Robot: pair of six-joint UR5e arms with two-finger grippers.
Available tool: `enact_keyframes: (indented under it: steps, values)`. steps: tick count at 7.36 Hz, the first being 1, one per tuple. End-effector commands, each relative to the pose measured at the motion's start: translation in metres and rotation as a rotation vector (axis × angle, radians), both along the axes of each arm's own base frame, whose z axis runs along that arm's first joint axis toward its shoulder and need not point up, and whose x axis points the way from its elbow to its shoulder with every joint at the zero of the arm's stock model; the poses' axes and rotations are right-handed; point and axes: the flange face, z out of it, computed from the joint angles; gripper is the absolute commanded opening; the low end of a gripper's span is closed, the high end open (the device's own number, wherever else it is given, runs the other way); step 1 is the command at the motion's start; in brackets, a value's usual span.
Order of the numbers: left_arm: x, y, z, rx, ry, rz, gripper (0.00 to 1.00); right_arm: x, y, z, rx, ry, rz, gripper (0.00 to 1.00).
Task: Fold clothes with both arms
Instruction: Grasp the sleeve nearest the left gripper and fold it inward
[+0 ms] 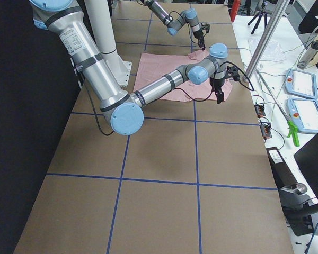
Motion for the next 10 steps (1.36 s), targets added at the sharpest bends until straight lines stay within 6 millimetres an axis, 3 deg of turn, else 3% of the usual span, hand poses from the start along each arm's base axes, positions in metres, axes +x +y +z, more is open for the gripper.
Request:
enact_keyframes:
  steps: [1, 3, 4, 6, 8, 9, 10]
  values:
    - [-0.003, 0.004, 0.003, 0.017, -0.001, 0.009, 0.00, 0.000, 0.000, -0.001, 0.001, 0.000, 0.000, 1.00]
    - [-0.004, 0.006, -0.034, 0.039, 0.023, 0.010, 0.00, 0.000, 0.000, -0.001, 0.000, -0.001, 0.001, 1.00]
    - [0.004, 0.001, -0.060, 0.015, 0.002, 0.014, 0.00, 0.000, 0.000, 0.000, -0.002, 0.000, 0.002, 1.00]
    - [0.018, -0.010, -0.137, -0.063, -0.019, -0.011, 0.00, 0.000, 0.000, -0.001, -0.003, -0.002, 0.004, 1.00]
    - [0.070, 0.007, -0.199, -0.168, -0.024, -0.072, 0.00, -0.001, 0.000, 0.000, -0.004, -0.001, 0.003, 1.00]
    - [0.097, 0.019, -0.218, -0.209, -0.046, -0.087, 0.00, -0.002, 0.001, 0.000, -0.006, -0.001, 0.002, 1.00]
    - [0.104, 0.017, -0.224, -0.225, -0.045, -0.094, 0.00, -0.002, 0.000, -0.001, -0.004, -0.002, 0.002, 1.00]
